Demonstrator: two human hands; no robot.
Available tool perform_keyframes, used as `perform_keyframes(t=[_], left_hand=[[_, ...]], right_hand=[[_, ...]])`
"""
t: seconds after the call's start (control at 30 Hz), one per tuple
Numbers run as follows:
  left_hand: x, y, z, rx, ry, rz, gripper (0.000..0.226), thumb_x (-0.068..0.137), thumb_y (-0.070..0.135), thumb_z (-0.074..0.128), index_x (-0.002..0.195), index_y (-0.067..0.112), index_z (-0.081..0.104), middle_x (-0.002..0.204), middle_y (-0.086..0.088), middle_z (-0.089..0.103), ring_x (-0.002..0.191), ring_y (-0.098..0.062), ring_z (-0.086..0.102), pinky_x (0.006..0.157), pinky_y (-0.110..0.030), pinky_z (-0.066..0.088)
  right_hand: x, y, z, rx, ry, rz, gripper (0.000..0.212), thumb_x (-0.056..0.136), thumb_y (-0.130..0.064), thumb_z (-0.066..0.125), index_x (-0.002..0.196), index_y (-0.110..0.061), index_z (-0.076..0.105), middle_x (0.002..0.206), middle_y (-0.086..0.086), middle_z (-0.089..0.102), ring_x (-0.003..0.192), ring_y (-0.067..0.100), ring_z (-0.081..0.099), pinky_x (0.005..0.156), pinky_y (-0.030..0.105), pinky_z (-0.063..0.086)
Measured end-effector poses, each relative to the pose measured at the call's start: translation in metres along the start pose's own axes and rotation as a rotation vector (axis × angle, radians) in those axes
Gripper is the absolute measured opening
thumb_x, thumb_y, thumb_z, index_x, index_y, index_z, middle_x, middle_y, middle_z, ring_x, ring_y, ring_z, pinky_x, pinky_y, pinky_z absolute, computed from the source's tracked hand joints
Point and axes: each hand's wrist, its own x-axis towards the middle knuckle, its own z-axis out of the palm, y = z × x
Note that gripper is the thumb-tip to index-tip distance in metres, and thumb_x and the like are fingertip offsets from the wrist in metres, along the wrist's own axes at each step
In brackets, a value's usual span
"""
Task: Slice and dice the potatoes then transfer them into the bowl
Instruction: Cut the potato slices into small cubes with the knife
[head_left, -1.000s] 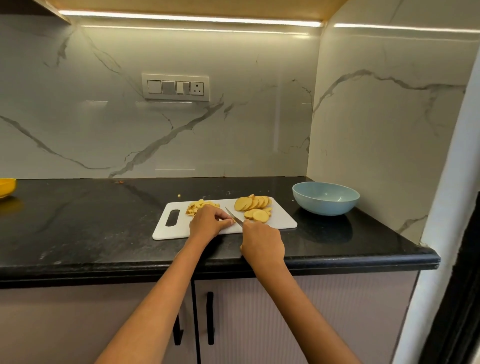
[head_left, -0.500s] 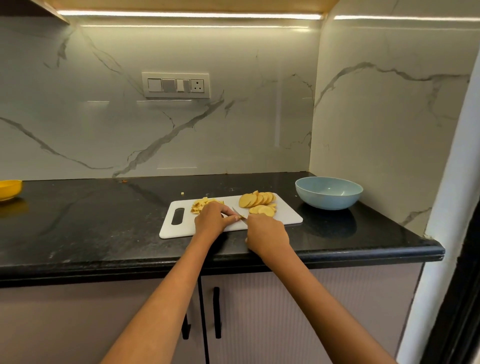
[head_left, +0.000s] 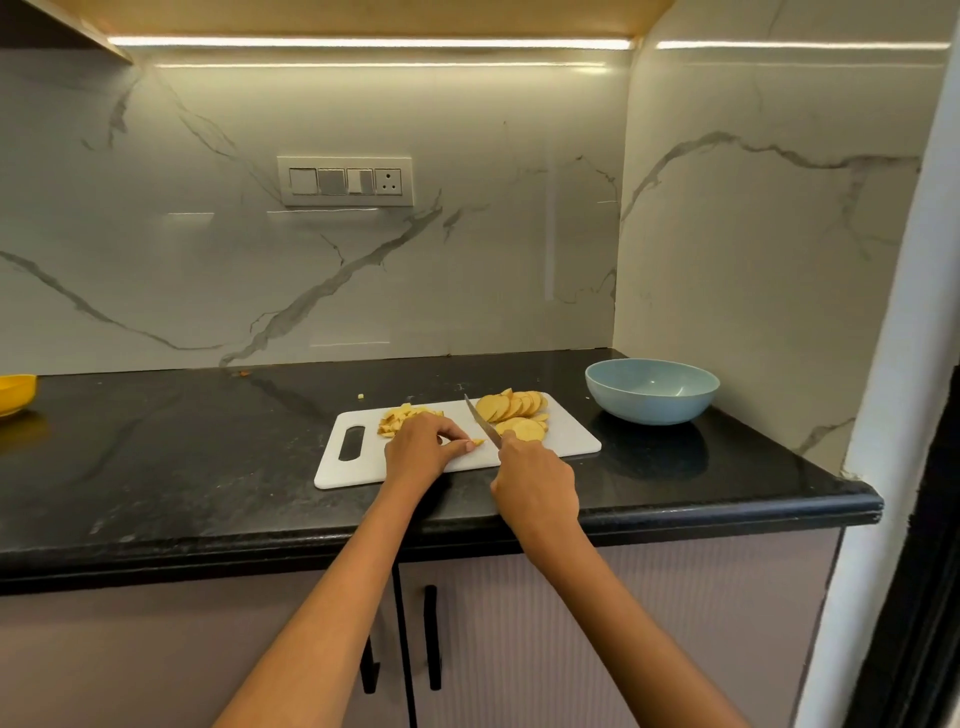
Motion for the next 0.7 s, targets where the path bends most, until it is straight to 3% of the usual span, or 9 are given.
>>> perform_keyframes(t=[0.13,0.27,0.4,0.53,0.7], left_hand=[[0.003,0.0,0.0,-0.008,0.025,-0.015,0.009,0.084,0.023,0.066,0.091,0.021,0.072,0.102,0.005,0.068,0.091,-0.009,0.056,0.074,-0.027,0.041],[0.005,-0.001,0.003,0.02,-0.091,0.074,0.037,0.09,0.0,0.052,0.116,0.021,0.065,0.125,0.0,0.061,0.113,-0.017,0.054,0.092,-0.029,0.044],[0.007,-0.002,0.006,0.059,-0.143,0.135,0.052,0.085,-0.014,0.043,0.114,0.021,0.067,0.115,-0.005,0.065,0.1,-0.018,0.058,0.087,-0.034,0.05],[0.005,-0.001,0.005,-0.018,-0.091,0.115,0.038,0.086,-0.01,0.048,0.103,0.014,0.072,0.107,-0.005,0.068,0.096,-0.016,0.06,0.086,-0.023,0.046],[0.001,-0.002,0.003,-0.052,-0.061,0.104,0.017,0.087,0.012,0.061,0.099,0.015,0.072,0.105,0.0,0.069,0.1,-0.013,0.058,0.088,-0.027,0.043]], right_hand=[[0.012,0.002,0.005,0.039,0.043,0.051,0.032,0.096,-0.015,0.047,0.128,-0.01,0.046,0.109,0.008,0.063,0.094,0.02,0.062,0.073,0.025,0.045],[0.021,0.004,0.011,0.031,0.084,0.064,0.039,0.098,-0.014,0.043,0.136,-0.011,0.039,0.103,0.007,0.065,0.087,0.018,0.064,0.066,0.024,0.045],[0.022,0.004,0.014,0.025,0.106,0.045,0.048,0.099,-0.015,0.042,0.145,-0.014,0.029,0.102,0.007,0.065,0.083,0.016,0.064,0.062,0.022,0.043],[0.02,0.006,0.013,0.043,0.099,0.024,0.047,0.099,-0.015,0.041,0.144,-0.016,0.03,0.103,0.007,0.065,0.085,0.017,0.064,0.065,0.023,0.045],[0.013,0.008,0.007,0.067,0.089,0.025,0.044,0.098,-0.015,0.042,0.141,-0.018,0.034,0.105,0.007,0.064,0.087,0.018,0.063,0.071,0.026,0.048]])
